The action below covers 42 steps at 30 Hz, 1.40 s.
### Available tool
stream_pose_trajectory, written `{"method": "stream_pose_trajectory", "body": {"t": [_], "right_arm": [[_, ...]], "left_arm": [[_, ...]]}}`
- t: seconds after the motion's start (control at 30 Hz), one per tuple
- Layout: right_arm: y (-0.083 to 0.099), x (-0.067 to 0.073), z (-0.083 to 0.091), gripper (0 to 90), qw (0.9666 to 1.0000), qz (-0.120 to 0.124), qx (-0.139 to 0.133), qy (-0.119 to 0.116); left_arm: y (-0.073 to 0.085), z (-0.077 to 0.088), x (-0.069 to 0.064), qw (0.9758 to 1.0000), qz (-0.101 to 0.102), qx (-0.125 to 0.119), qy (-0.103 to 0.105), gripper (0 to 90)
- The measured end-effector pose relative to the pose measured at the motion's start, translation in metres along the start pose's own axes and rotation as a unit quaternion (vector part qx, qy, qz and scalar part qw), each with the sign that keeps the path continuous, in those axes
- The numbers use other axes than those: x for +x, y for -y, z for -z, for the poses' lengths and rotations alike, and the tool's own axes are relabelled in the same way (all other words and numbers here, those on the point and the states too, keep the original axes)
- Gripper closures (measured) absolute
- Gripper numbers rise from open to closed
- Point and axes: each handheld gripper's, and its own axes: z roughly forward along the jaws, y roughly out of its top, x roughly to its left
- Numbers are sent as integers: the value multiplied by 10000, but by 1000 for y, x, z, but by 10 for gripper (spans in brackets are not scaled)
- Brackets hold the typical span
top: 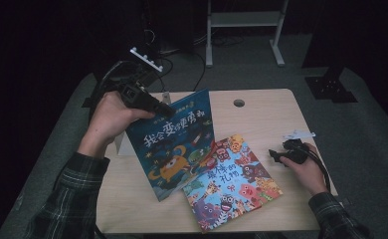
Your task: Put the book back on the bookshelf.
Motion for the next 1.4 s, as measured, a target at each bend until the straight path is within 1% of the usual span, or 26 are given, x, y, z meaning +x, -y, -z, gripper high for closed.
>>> {"method": "stream_pose_trajectory", "body": {"t": [0.03,0.17,0.2,0.23,0.37,0.6,0.73,0.97,1.13,1.2,1.37,1.4], "right_arm": [[1,0,-2,304,10000,3,52,-2],[2,0,-4,281,9999,-83,21,-66],[2,0,-4,267,9999,-123,9,-88],[3,0,-5,244,9997,-220,-19,-123],[5,0,-7,219,9996,-219,-140,-113],[5,1,-8,212,9996,-224,-156,-107],[6,0,-7,210,9996,-215,-157,-108],[6,0,-7,209,9996,-214,-155,-110],[6,0,-8,205,9996,-217,-151,-110],[6,0,-8,204,9996,-224,-147,-113],[5,0,-8,204,9996,-222,-149,-110],[5,0,-8,203,9996,-223,-149,-110]], "left_arm": [[1,2,2,10000,30,-25,-27,826],[8,12,7,9998,97,-104,-144,826],[10,14,8,9997,131,-116,-169,827],[13,17,10,9996,152,-127,-191,826],[23,27,17,9991,259,-198,-254,827],[49,46,35,9968,577,-382,-410,826],[64,56,43,9950,754,-415,-516,827],[92,76,59,9888,1128,-588,-777,826],[111,89,69,9844,1353,-586,-965,826],[117,94,72,9823,1430,-609,-1044,827],[133,104,81,9763,1655,-669,-1225,826],[134,105,83,9755,1687,-678,-1242,826]]}}
